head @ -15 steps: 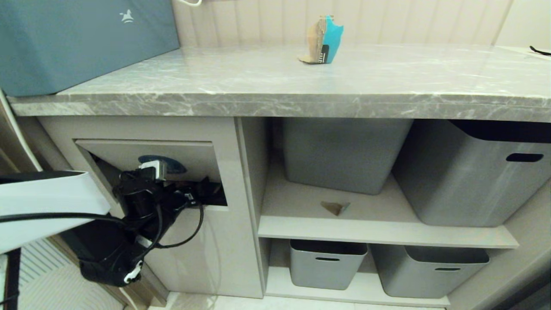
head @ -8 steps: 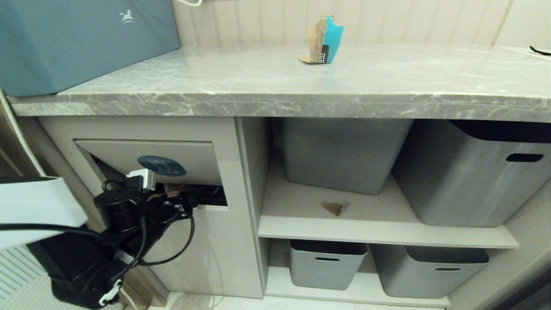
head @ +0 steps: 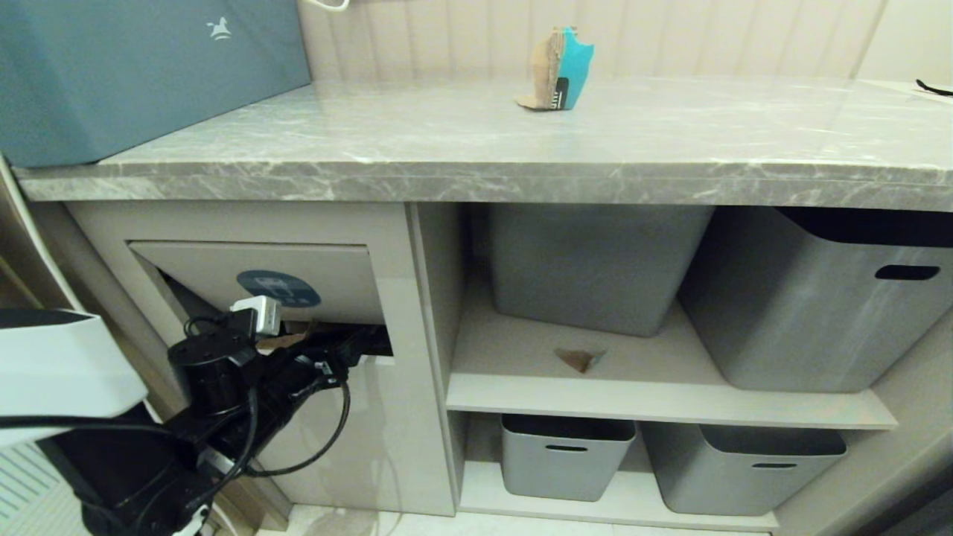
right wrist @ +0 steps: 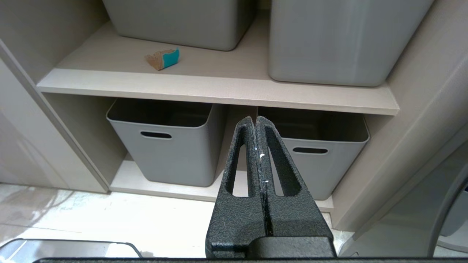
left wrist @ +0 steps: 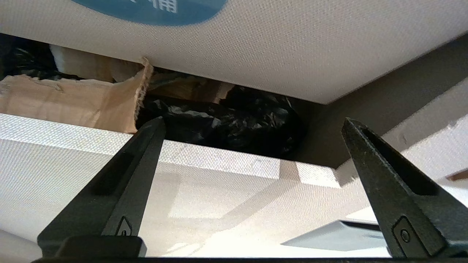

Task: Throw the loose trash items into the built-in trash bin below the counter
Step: Put the garbage in the trash can

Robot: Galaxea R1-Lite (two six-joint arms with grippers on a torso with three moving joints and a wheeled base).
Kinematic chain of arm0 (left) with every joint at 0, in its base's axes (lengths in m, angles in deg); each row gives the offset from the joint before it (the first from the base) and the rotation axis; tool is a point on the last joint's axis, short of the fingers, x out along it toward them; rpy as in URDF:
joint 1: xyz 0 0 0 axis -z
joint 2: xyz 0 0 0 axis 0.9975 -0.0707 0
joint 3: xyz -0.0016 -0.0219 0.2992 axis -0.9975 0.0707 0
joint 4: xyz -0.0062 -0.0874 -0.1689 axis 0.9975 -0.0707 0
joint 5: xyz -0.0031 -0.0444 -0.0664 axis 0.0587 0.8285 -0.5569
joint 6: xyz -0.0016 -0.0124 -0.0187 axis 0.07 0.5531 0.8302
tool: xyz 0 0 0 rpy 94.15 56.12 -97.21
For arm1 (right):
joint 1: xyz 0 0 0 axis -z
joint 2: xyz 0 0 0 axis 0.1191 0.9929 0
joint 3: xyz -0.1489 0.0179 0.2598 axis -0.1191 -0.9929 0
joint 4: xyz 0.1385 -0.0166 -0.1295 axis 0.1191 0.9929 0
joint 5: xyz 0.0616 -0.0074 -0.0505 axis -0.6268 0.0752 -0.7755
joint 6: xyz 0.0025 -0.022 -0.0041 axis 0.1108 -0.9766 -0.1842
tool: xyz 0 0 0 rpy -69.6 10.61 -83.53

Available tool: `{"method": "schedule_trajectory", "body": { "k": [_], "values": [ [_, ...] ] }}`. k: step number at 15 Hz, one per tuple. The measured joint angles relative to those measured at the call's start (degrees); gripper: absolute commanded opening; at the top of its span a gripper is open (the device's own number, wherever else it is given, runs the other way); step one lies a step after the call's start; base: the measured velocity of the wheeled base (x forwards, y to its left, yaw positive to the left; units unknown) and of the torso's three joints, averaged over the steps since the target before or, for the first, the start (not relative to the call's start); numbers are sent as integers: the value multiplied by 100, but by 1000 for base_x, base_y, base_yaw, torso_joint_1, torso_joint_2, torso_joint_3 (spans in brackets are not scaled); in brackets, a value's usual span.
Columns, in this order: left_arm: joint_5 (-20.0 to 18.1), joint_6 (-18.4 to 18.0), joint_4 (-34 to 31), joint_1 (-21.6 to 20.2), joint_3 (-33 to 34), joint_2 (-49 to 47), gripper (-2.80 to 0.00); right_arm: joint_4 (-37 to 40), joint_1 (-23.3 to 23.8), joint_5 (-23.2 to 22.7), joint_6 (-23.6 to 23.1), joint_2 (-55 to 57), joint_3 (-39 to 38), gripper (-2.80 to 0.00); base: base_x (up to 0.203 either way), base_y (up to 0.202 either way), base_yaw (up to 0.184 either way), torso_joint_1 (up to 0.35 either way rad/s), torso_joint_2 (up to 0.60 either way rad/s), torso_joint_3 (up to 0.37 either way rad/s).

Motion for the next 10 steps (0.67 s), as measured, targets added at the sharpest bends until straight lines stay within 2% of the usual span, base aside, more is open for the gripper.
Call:
{"method": "schedule_trajectory", "body": {
  "k": [3, 4, 10],
  "values": [
    [293, 197, -11, 46, -30, -34, 0, 0, 0, 0, -2, 0, 2, -280, 0, 0, 0, 0, 0, 0],
    [362, 254, -13, 51, -32, -55, -280, 0, 0, 0, 0, 0, 2, -280, 0, 0, 0, 0, 0, 0],
    [523, 265, -21, 57, -194, -184, -280, 0, 0, 0, -2, 0, 5, -280, 0, 0, 0, 0, 0, 0]
  ]
}}
